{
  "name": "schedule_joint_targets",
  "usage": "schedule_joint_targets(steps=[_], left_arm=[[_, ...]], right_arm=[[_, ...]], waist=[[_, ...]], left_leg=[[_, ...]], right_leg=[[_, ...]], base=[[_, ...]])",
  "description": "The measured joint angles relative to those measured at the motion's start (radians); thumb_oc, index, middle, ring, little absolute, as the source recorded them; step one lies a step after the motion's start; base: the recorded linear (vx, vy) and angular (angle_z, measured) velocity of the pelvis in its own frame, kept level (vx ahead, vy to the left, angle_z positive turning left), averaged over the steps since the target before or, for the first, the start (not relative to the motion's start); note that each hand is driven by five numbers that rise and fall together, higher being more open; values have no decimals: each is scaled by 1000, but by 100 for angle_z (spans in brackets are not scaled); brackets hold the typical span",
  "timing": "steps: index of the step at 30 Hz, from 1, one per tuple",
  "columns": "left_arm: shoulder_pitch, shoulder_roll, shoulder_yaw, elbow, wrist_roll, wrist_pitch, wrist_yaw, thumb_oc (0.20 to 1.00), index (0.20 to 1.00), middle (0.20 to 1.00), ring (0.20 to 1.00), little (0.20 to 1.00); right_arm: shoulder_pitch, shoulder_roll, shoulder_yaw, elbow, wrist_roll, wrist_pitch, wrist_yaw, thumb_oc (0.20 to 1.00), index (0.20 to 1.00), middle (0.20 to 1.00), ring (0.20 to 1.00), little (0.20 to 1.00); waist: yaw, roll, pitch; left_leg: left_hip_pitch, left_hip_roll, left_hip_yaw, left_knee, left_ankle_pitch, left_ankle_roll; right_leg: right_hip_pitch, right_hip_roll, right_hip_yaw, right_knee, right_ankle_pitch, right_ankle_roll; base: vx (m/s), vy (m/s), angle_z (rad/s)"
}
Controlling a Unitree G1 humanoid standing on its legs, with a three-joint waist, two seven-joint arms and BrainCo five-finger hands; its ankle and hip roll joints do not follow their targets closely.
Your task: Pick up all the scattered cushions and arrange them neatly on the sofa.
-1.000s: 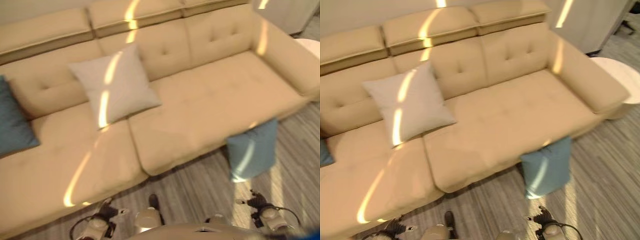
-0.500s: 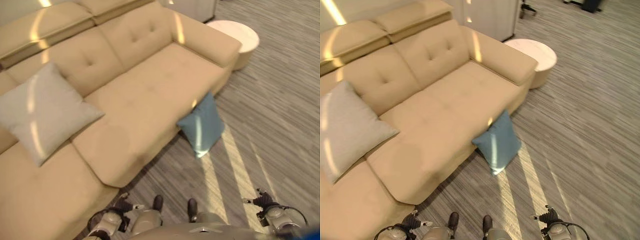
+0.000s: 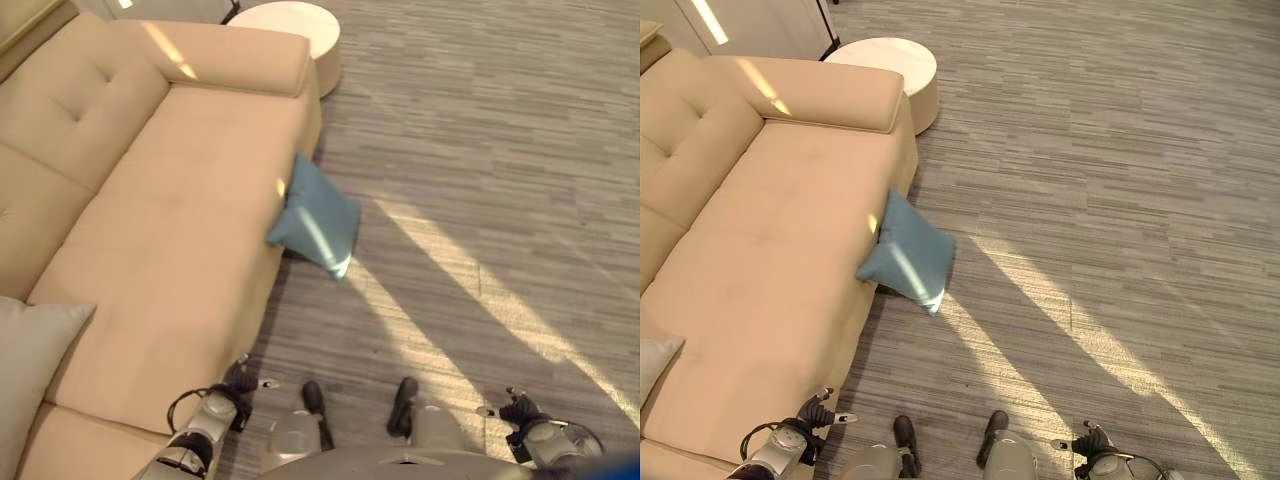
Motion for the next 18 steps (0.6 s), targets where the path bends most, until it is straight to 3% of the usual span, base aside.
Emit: schedule_joint_targets(steps=[4, 9, 10, 13, 15, 16, 18], left_arm=[[5, -25, -6, 6, 0, 0, -1, 1000, 1000, 1000, 1000, 1000], [-27, -25, -14, 17, -1, 0, -1, 1000, 1000, 1000, 1000, 1000], [-33, -26, -19, 16, -2, 0, -1, 1000, 1000, 1000, 1000, 1000], [-30, -39, -23, 22, -3, 1, -1, 1000, 1000, 1000, 1000, 1000], [-20, -42, -23, 34, -6, 4, -1, 1000, 1000, 1000, 1000, 1000], [-31, -45, -22, 35, -9, 6, -1, 1000, 1000, 1000, 1000, 1000], [-25, -46, -18, 24, -12, 0, -1, 1000, 1000, 1000, 1000, 1000]], right_arm=[[16, 0, 0, 1, 2, -2, -2, 1000, 1000, 1000, 1000, 1000], [6, 2, 0, 0, 24, -13, -9, 1000, 1000, 1000, 1000, 1000], [9, -1, 1, 1, 25, -15, -15, 1000, 1000, 1000, 1000, 1000], [5, -3, 1, 4, 38, -18, -21, 1000, 1000, 1000, 1000, 1000], [-4, 7, 0, 7, 41, -18, -23, 1000, 1000, 1000, 1000, 1000], [-1, 12, 4, 15, 40, -17, -23, 1000, 1000, 1000, 1000, 1000], [-5, 13, 4, 20, 40, -17, -22, 1000, 1000, 1000, 1000, 1000]], waist=[[-11, 1, -12], [-15, -17, -17], [-15, -30, -14], [-7, -21, -16], [-5, -15, -12], [10, -17, -8], [47, -19, -1]], left_leg=[[-20, 50, -27, 55, 0, -28], [-96, 61, -153, 236, 73, -63], [-128, 57, -177, 260, 62, -74], [-163, 9, -191, 168, 49, -84], [-215, -16, -182, 124, 66, -92], [-231, -33, -180, 30, 85, -100], [-234, -28, -182, -6, 100, -79]], right_leg=[[-8, 52, 9, 29, -34, -40], [26, 56, 24, 22, -68, -73], [46, 57, 20, -8, -51, -76], [95, 77, 11, -97, -41, -81], [132, 108, -3, -160, -26, -111], [152, 130, 2, -208, -21, -103], [171, 149, 5, -228, 1, -81]], base=[[56, -225, -10], [84, -110, 3], [181, -26, 4], [175, -8, 10], [379, 37, 17], [287, 76, 4], [358, 119, -42]])
